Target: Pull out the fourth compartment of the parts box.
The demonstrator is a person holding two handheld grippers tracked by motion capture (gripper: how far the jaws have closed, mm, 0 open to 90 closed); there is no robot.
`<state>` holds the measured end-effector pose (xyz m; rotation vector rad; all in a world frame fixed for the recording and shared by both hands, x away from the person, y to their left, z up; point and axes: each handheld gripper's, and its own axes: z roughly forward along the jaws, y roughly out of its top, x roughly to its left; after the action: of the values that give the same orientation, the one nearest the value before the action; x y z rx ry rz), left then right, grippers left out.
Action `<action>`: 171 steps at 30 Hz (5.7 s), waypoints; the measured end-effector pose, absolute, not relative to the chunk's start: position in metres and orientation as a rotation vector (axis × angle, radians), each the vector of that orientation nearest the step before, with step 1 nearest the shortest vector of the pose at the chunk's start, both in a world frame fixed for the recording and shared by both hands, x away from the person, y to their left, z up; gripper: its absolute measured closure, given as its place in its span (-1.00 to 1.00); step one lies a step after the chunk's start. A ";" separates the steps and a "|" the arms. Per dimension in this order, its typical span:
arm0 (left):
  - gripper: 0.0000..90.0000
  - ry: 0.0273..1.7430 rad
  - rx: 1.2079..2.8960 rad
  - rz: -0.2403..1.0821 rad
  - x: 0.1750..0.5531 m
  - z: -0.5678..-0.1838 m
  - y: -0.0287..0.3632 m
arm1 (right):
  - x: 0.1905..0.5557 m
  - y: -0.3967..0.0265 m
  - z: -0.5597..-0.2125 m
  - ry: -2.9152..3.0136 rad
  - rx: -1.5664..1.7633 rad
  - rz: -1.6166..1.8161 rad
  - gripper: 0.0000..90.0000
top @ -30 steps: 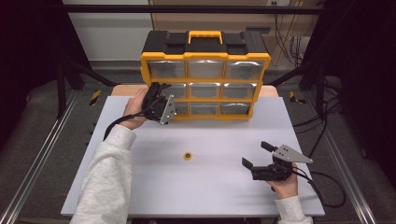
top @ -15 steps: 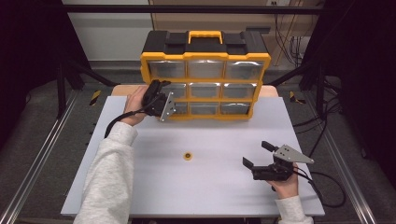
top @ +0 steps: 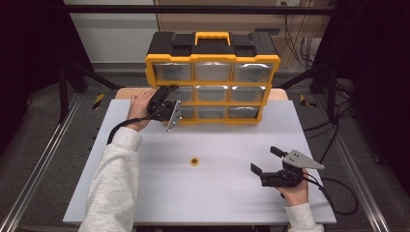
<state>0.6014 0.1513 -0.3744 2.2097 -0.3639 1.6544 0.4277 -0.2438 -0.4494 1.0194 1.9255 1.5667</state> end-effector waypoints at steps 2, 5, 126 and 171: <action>-0.05 -0.370 2.197 1.674 0.601 -0.375 0.152 | 0.428 -0.244 -0.450 1.925 1.017 1.567 -1.00; 0.09 -0.386 2.177 1.719 0.601 -0.376 0.152 | 0.428 -0.243 -0.450 1.928 1.016 1.565 -1.00; 0.73 -0.497 2.028 1.921 0.512 -0.386 0.156 | 0.428 -0.242 -0.451 1.935 1.011 1.568 -1.00; -0.18 0.254 2.005 1.068 0.485 -0.345 0.170 | 0.427 -0.243 -0.449 1.929 1.015 1.584 -1.00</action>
<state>0.4851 0.1696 -0.3447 2.0052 0.2543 1.0678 0.4269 -0.2430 -0.4492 1.0150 1.9289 1.5842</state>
